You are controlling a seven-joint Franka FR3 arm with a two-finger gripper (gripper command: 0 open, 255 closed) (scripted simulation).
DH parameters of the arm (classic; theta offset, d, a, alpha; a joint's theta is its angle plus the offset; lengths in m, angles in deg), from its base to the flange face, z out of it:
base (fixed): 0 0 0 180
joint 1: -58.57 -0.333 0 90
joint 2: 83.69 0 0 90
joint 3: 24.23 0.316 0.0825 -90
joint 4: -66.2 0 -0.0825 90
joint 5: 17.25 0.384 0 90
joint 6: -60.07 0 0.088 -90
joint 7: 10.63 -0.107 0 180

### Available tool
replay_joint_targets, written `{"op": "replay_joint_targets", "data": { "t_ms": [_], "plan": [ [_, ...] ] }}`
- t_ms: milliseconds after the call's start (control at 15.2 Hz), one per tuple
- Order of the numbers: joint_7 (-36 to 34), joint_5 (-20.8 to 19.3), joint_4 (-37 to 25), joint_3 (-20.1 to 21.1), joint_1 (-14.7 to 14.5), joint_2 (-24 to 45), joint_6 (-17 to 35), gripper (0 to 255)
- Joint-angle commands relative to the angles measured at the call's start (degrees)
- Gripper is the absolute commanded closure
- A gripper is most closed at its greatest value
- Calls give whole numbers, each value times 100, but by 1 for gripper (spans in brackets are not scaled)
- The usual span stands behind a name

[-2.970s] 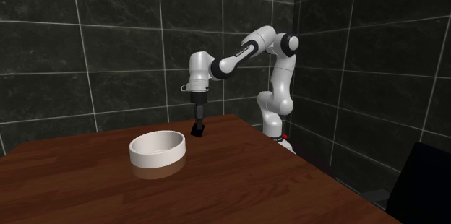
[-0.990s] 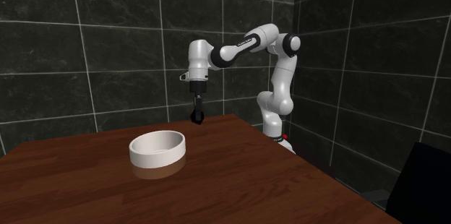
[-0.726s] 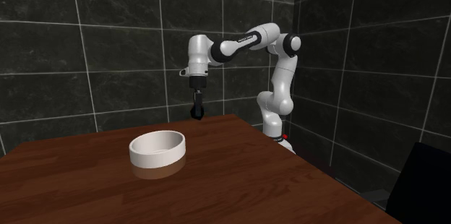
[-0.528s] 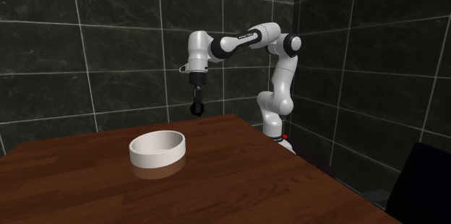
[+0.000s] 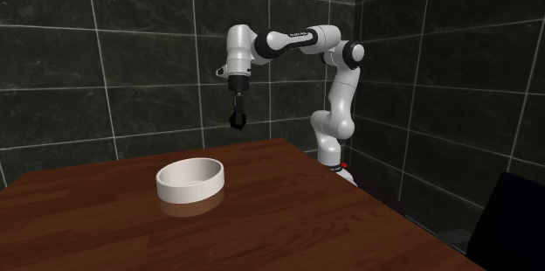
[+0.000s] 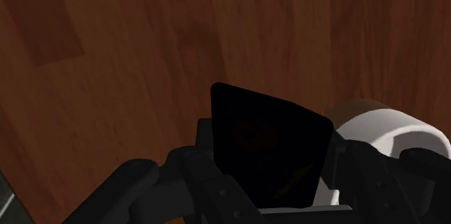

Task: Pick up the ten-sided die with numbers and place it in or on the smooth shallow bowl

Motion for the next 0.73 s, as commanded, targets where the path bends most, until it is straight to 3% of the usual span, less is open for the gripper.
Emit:
{"op": "replay_joint_targets", "data": {
  "t_ms": [0,132,594,660],
  "plan": [
    [-32,-12,-172,-4,2,13,-159,255],
    [-48,-18,-259,-7,4,16,-241,255],
    [-733,-90,-1539,439,-223,1286,-111,255],
    [-639,-62,-1260,389,-198,1041,-94,255]
  ]
}}
